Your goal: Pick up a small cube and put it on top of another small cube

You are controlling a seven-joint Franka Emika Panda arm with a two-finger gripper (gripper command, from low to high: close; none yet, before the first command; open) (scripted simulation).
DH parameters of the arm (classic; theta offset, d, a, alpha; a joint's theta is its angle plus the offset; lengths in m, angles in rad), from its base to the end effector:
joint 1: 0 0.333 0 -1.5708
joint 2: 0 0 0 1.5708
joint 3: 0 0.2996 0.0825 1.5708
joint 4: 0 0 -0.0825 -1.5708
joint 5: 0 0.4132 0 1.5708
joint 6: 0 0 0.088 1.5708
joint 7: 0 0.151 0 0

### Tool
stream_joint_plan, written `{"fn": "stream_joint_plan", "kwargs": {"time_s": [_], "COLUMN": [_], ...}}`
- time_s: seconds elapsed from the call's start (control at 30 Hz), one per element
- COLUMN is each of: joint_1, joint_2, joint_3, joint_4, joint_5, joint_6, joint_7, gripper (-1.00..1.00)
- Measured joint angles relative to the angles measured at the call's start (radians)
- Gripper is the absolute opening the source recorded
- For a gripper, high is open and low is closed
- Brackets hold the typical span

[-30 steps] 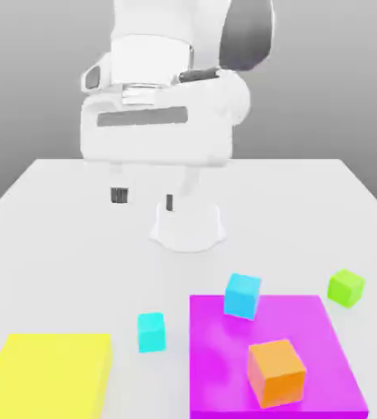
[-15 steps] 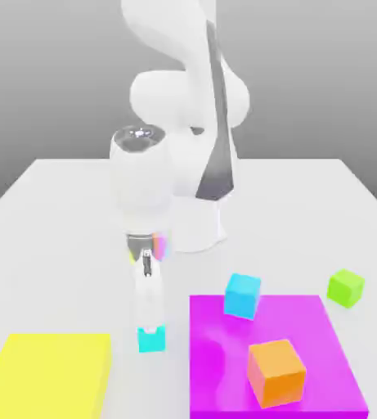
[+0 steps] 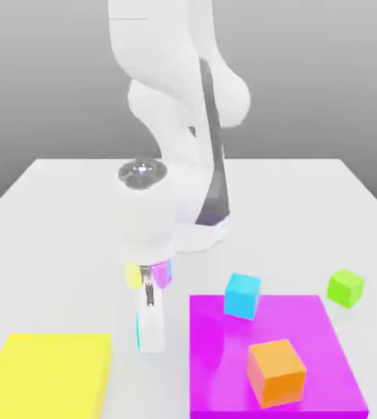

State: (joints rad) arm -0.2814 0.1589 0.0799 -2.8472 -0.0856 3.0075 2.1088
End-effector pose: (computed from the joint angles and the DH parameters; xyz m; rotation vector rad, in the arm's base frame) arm 0.3491 -0.0624 0.0669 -1.3866 2.8161 -0.0008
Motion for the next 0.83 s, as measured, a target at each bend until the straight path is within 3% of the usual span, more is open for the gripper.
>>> {"fn": "stream_joint_plan", "kwargs": {"time_s": [0.17,0.5,0.57,0.7,0.73,0.83], "joint_1": [0.031,0.298,0.321,0.318,0.317,0.317], "joint_2": [-0.180,-0.527,-0.523,-0.405,-0.381,-0.381], "joint_3": [0.041,0.120,0.133,0.151,0.153,0.153], "joint_4": [-0.020,0.034,0.032,0.006,0.000,0.000], "joint_5": [0.096,0.202,0.205,0.190,0.188,0.188], "joint_6": [-0.158,-0.556,-0.551,-0.407,-0.378,-0.378], "joint_7": [-0.100,-0.421,-0.447,-0.442,-0.440,-0.440], "gripper": [-1.00,-1.00,-1.00,-1.00,1.00,1.00]}}
